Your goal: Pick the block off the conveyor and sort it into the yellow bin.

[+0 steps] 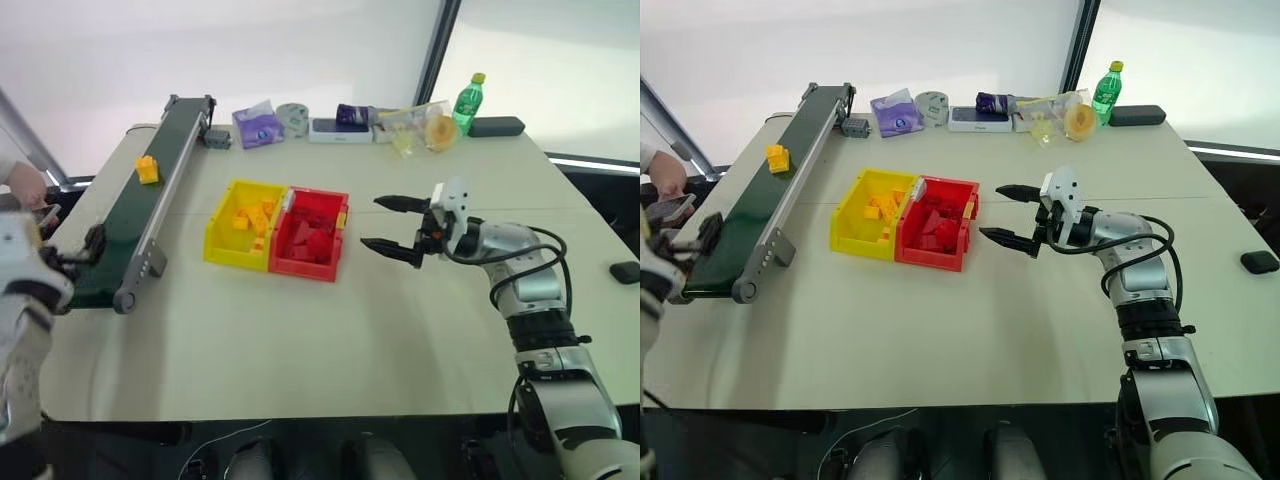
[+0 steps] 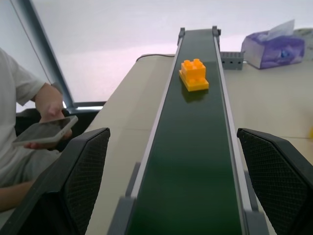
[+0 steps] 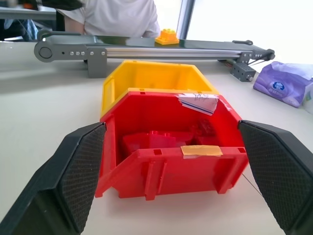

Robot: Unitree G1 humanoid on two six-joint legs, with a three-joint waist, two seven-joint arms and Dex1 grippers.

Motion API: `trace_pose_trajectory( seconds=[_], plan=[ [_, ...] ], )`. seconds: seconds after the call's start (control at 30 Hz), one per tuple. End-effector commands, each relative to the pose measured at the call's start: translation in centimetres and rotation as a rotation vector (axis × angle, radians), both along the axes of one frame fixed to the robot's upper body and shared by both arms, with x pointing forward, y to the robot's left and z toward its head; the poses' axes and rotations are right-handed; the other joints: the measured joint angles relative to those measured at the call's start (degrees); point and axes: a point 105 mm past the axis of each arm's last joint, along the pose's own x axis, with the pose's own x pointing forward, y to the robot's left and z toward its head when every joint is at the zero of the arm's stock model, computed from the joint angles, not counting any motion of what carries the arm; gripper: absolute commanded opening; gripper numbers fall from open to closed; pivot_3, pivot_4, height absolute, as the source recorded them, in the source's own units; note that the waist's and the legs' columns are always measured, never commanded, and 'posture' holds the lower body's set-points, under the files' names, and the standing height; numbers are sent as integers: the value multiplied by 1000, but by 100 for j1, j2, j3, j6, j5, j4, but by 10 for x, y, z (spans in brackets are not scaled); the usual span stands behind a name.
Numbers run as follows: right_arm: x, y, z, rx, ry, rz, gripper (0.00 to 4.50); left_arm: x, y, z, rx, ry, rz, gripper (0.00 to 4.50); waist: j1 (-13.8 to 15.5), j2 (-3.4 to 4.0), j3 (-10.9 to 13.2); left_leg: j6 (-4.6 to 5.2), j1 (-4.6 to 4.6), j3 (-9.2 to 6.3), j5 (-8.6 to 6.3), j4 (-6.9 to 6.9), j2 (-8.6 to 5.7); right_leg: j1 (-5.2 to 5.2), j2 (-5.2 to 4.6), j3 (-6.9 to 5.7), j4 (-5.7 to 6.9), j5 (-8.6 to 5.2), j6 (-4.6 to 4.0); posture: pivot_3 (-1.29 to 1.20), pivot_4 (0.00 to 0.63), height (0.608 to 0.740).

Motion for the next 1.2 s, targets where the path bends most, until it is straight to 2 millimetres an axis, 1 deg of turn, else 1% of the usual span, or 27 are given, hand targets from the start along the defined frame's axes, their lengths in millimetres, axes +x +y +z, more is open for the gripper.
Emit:
trace_pose_trajectory(
  seconds=[0.03, 0.1, 0.17, 0.2, 0.27, 0.37, 0.43, 0.63, 0.87, 0.97, 1.07, 1.17, 1.2],
  plan=[
    [0, 4, 16, 17, -56, 12, 4500, 16, 11, 3, -17, 70, 40, 4396, -7, 0, 0, 0, 0, 0, 0, -3, 1, -1, 1, 0, -3, 0, 0, 0, 150, 740],
    [-1, 4, 16, 18, -57, 13, 4500, 30, 16, -3, 13, 158, 36, 4396, -28, 0, 0, -1, 0, 1, 1, -5, 1, -4, 4, 0, -3, 0, 0, 0, 150, 740],
    [-3, 4, 15, 18, -58, 13, 4500, 39, 18, -3, 38, 186, 27, 4396, -37, 1, 0, -1, 0, 6, 1, -7, 1, -8, 4, 0, -2, 0, 0, 0, 150, 740],
    [-3, 3, 15, 16, -58, 8, 4500, 44, 21, -3, 6, 187, 38, 4396, -39, 1, 0, -2, -1, 8, 1, -6, 0, -10, 6, 0, -3, 0, 0, 0, 150, 740],
    [-4, 0, 15, 17, -58, -1, 4500, 51, 21, -7, 7, 217, 30, 4396, -30, 1, 0, -2, -1, 10, 1, -6, 2, -10, 4, 0, -2, 0, 0, 0, 150, 740],
    [-5, -1, 15, 17, -59, -9, 4500, 58, 18, -13, -25, 241, 6, 4396, -27, 1, 0, -2, -2, 11, 1, -4, 1, -10, 3, 0, -1, 0, 0, 0, 150, 740],
    [-5, -2, 15, 17, -59, -12, 4500, 63, 12, -11, -45, 226, -28, 4396, -27, 0, 0, -2, -2, 11, 1, -3, 1, -10, 3, 0, 0, 0, 0, 0, 150, 740],
    [-5, 0, 15, 19, -57, -13, 4500, 67, 6, -9, -52, 207, -52, 4396, -25, 0, 0, -2, -2, 11, 1, 1, 0, -10, 3, 1, 3, 0, 1, 0, 150, 740],
    [-5, 1, 15, 20, -55, -8, 4500, 65, 9, -17, -104, 199, -31, 4396, -25, 0, 0, -2, -2, 10, 1, 2, 0, -10, 3, 1, 4, 0, 1, 0, 150, 740],
    [-6, 1, 15, 18, -56, -6, 4500, 67, 5, -19, -147, 179, -53, 4396, -23, 0, 0, -2, -3, 10, 1, 2, 0, -10, 3, 1, 4, 0, 1, 0, 150, 740],
    [-6, 0, 15, 17, -56, -7, 4500, 67, 4, -25, -175, 189, -54, 3594, -23, 0, 0, -2, -2, 10, 1, 2, 0, -10, 2, 1, 4, 0, 1, 0, 150, 740],
    [-6, -1, 15, 17, -57, -12, 4500, 65, 6, -31, -187, 199, -37, 2089, -25, 0, 0, -2, -2, 10, 1, 2, 0, -10, 2, 1, 5, 0, 1, 0, 150, 740],
    [-6, -2, 15, 17, -56, -14, 4500, 65, 5, -32, -187, 199, -38, 1502, -25, 0, 0, -2, -2, 10, 1, 2, 0, -10, 2, 1, 5, 0, 1, 0, 150, 740]
  ],
)
